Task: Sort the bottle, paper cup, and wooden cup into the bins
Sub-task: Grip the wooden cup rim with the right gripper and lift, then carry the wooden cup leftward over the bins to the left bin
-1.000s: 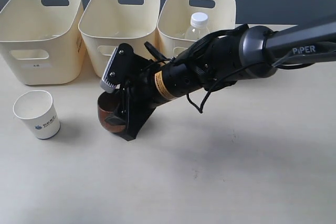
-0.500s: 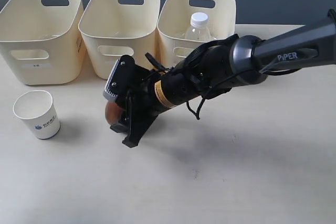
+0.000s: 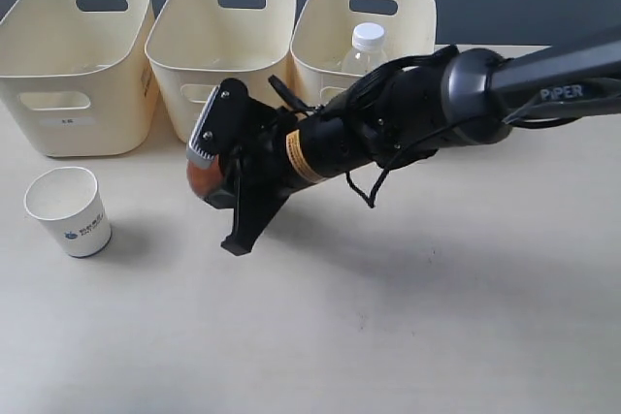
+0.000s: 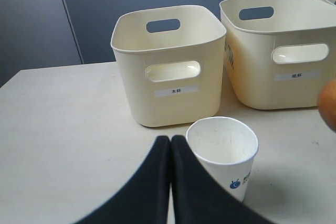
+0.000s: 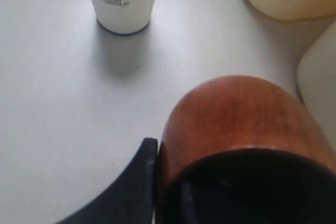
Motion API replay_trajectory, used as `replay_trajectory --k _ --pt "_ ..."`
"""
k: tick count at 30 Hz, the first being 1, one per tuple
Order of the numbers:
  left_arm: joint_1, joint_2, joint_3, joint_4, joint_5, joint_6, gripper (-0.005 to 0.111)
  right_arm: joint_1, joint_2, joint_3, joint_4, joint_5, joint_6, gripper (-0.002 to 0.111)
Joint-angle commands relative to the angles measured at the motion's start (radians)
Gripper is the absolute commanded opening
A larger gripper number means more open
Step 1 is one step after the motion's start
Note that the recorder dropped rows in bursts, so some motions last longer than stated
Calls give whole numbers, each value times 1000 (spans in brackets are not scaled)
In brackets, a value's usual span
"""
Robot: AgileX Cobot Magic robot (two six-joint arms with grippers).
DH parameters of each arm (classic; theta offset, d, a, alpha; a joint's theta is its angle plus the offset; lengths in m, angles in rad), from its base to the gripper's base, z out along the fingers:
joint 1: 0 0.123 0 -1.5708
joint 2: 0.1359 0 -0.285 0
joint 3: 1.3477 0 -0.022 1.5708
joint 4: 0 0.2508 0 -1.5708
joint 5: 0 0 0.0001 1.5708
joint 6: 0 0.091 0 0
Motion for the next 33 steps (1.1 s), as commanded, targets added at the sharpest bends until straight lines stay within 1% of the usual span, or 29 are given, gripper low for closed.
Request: replay_trajectory --k 1,6,11,17,22,33 --pt "-1 3 -1 -2 -14 -3 0 -1 -121 -6 -1 -6 -44 0" --pt "-1 3 -1 -2 -14 -3 0 -1 -255 -6 -1 27 -86 0" --pt "-1 3 -1 -2 -14 -3 0 -1 -318 -6 -1 30 -138 0" --pt "-1 3 -1 -2 -14 -3 0 -1 -330 -6 -1 76 -150 0" --pt "-1 3 -1 2 -14 -3 0 -1 -330 -6 -1 43 -150 0" --pt "-1 3 -1 2 -14 -3 0 -1 -329 -6 -1 50 -150 0"
